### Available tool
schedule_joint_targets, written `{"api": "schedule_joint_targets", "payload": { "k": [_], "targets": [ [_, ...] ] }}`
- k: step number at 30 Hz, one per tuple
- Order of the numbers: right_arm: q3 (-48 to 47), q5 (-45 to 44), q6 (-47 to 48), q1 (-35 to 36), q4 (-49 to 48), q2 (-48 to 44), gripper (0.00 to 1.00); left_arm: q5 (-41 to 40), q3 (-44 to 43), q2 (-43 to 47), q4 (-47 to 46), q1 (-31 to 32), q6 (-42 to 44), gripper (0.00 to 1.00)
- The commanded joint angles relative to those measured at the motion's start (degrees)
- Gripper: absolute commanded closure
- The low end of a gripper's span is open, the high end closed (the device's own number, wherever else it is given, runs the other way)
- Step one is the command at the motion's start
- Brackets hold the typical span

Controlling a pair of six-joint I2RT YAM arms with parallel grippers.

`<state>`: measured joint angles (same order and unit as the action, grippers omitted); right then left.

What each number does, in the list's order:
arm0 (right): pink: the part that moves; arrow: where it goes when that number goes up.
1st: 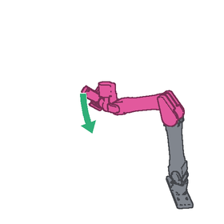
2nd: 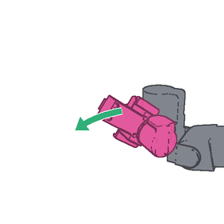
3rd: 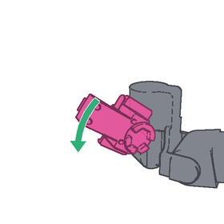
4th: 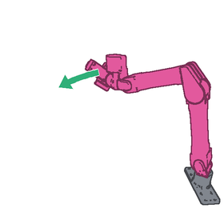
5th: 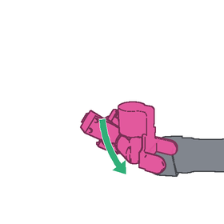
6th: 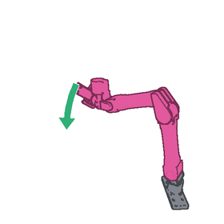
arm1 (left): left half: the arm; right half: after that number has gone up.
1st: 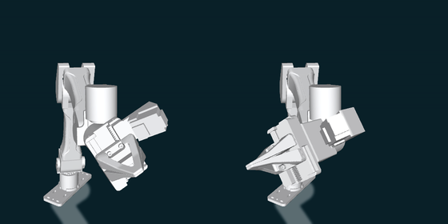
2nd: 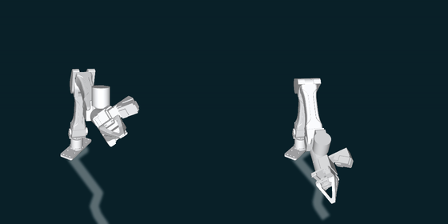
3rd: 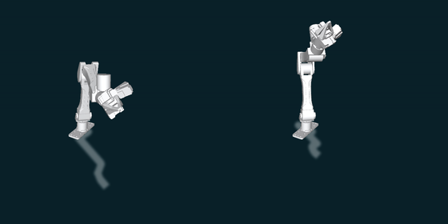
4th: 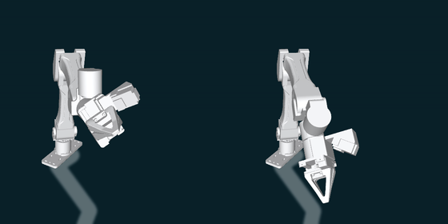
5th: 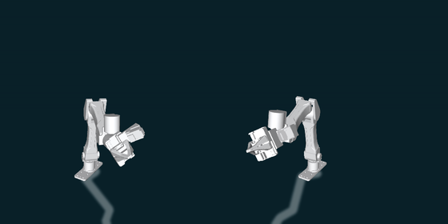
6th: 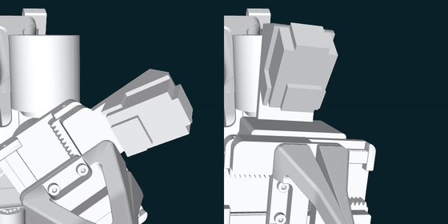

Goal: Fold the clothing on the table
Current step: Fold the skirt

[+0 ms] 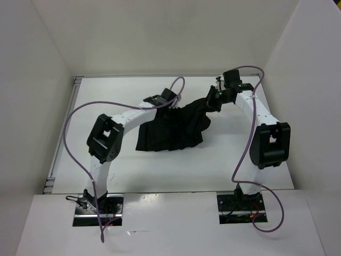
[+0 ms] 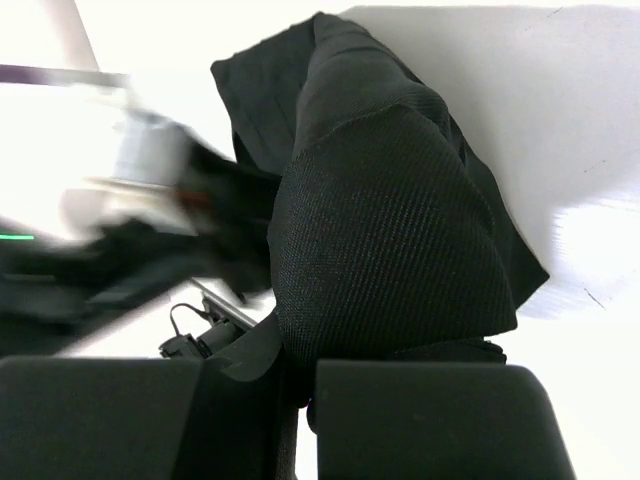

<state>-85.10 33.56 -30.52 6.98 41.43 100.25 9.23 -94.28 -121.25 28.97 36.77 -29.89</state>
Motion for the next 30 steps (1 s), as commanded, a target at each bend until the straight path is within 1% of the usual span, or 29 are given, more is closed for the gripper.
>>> {"api": "schedule_joint_targets", "payload": {
  "k": [1,4,6,7,8,9,11,12,13,15,17,20,23,26,27,30],
  "targets": [
    [-2.4,1.7,0.6,-0.1,-2.1,-3.2,1.0,-5.8,-2.9,11.7,6.0,-5.0,2.3,0.56],
    [-3.1,1.2,2.0,-0.1,-0.6,-3.2,1.0,-12.6,-0.8,15.6,7.8,-8.3,3.0,0.55],
    [-3.6,0.5,2.7,-0.1,0.1,-3.2,1.0,-16.2,1.5,16.1,7.8,-11.1,3.0,0.55],
    [-3.6,0.5,3.3,-0.1,0.1,-2.7,1.0,-16.8,3.7,16.1,7.8,-12.2,3.0,0.55],
    [-3.6,0.5,3.3,-0.6,0.7,-2.7,1.0,-17.4,4.9,16.1,7.8,-13.1,3.0,0.57],
    [-3.6,0.5,3.9,-0.7,0.7,-2.7,1.0,-19.8,6.1,16.1,7.2,-14.8,2.3,0.6],
    [-4.1,0.5,3.9,-0.7,1.3,-2.2,1.0,-23.1,9.7,15.6,5.8,-15.3,1.2,0.64],
    [-4.1,0.5,3.9,-0.7,1.3,-2.2,1.0,-26.0,10.6,13.8,5.8,-16.1,0.5,0.68],
    [-4.1,0.5,3.9,-0.7,1.3,-2.2,1.0,-26.6,11.1,13.0,5.3,-16.7,0.5,0.74],
    [-4.1,1.2,4.4,-0.7,1.3,-2.2,1.0,-27.2,11.8,10.4,5.3,-16.7,-0.6,0.78],
    [-4.1,1.2,4.4,-0.7,1.8,-2.2,1.0,-27.2,12.4,8.8,4.6,-16.7,-1.2,0.82],
    [-4.1,1.2,4.4,-0.7,2.4,-2.2,1.0,-25.1,13.4,7.3,4.1,-16.7,-1.7,0.89],
    [-4.1,1.2,4.4,-0.7,2.4,-2.7,1.0,-20.7,15.3,6.6,2.0,-16.0,-2.4,0.93],
    [-4.6,0.6,3.7,1.5,1.9,-2.1,1.0,-15.4,16.1,6.6,0.1,-13.9,-2.9,0.93],
    [-4.6,0.6,3.7,2.1,1.9,-1.4,1.0,-12.2,16.1,6.6,-1.4,-13.2,-3.6,0.93],
    [-5.8,0.6,2.0,4.7,0.4,0.4,1.0,-9.2,16.1,6.0,-2.1,-12.0,-4.1,0.94]
  ]
}}
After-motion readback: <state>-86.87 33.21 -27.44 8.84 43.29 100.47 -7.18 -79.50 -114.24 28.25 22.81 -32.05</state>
